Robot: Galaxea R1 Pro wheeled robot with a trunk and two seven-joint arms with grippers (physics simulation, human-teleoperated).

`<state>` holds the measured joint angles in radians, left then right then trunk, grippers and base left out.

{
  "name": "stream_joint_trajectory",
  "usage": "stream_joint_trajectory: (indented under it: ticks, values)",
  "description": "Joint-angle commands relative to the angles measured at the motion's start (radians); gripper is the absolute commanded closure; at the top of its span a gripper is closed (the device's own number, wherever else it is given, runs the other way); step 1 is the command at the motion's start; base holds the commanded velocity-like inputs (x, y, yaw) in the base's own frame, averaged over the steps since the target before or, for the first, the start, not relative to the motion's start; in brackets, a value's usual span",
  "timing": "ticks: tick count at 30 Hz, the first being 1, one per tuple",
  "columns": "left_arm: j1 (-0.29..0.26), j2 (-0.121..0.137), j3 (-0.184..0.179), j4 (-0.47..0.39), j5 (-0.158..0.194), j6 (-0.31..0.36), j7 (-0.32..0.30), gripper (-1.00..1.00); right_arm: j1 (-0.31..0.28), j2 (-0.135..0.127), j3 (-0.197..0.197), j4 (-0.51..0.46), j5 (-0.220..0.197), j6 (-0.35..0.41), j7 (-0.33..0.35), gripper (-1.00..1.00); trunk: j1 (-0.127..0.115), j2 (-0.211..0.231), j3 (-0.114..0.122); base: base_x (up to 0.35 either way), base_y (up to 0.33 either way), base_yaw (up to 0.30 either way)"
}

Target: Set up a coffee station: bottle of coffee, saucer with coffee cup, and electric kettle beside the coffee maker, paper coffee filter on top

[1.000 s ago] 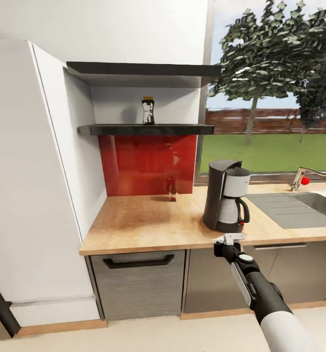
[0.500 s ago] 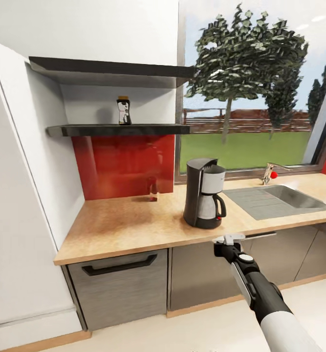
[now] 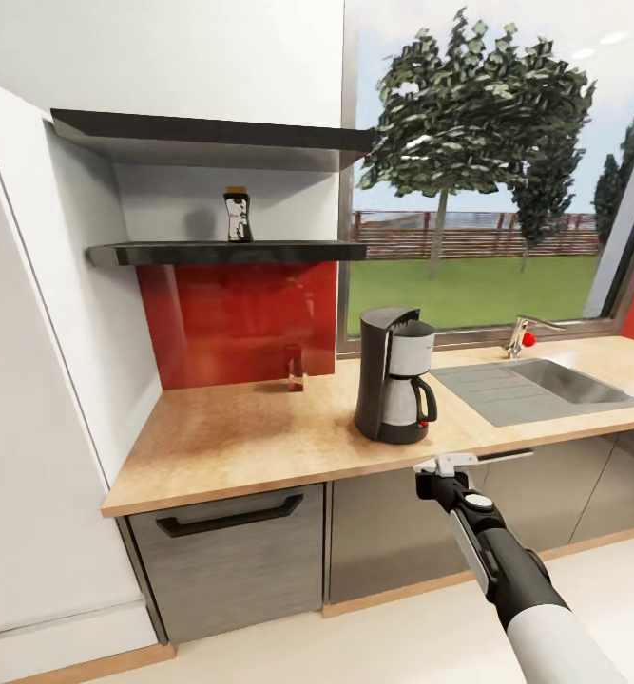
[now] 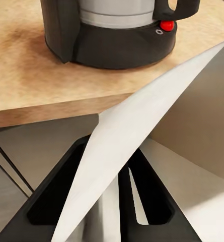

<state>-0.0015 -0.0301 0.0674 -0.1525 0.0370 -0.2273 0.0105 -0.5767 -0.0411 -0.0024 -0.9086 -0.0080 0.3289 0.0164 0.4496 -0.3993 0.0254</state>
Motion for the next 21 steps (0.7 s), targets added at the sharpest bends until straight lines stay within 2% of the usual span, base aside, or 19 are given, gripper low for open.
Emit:
stream_joint_trajectory:
  ticks: [1, 10, 12, 14, 16, 18, 19, 21]
  values:
    - [0.000, -0.001, 0.006, 0.001, 0.003, -0.003, -0.001, -1.00, 0.000, 0.000, 0.000, -0.001, -0.003, 0.005, 0.002, 1.00, 0.000, -0.001, 0.000, 0.000, 0.000, 0.000]
    - [0.000, 0.000, 0.006, 0.001, 0.003, -0.001, -0.001, -1.00, 0.000, 0.000, -0.001, -0.003, -0.002, 0.007, 0.002, 1.00, 0.000, -0.001, 0.000, 0.000, 0.000, 0.000]
    - [0.000, 0.001, 0.006, 0.001, 0.003, -0.001, -0.001, -1.00, 0.000, -0.001, -0.004, -0.004, -0.003, 0.027, 0.002, 1.00, 0.000, -0.001, 0.000, 0.000, 0.000, 0.000]
    - [-0.001, 0.001, 0.006, 0.001, 0.003, -0.001, -0.001, -1.00, -0.001, -0.002, -0.006, -0.010, -0.003, 0.094, 0.002, 1.00, 0.000, -0.001, 0.000, 0.000, 0.000, 0.000]
    - [0.000, 0.001, 0.006, 0.001, 0.003, -0.001, -0.001, -1.00, -0.004, -0.003, -0.008, -0.060, -0.003, 0.255, 0.002, 1.00, 0.000, -0.001, 0.000, 0.000, 0.000, 0.000]
    - [0.000, 0.000, 0.006, 0.001, 0.003, -0.001, -0.001, -1.00, -0.008, -0.002, -0.009, -0.149, -0.003, 0.411, 0.002, 1.00, 0.000, -0.001, 0.000, 0.000, 0.000, 0.000]
    - [-0.001, 0.000, 0.006, 0.001, 0.003, -0.001, -0.001, -1.00, -0.010, -0.002, -0.010, -0.197, -0.003, 0.461, 0.001, 1.00, 0.000, -0.001, 0.000, 0.000, 0.000, 0.000]
    - [-0.001, 0.000, 0.006, 0.001, 0.003, -0.001, -0.001, -1.00, -0.014, -0.002, -0.010, -0.263, -0.002, 0.507, -0.003, 1.00, 0.000, -0.001, 0.000, 0.000, 0.000, 0.000]
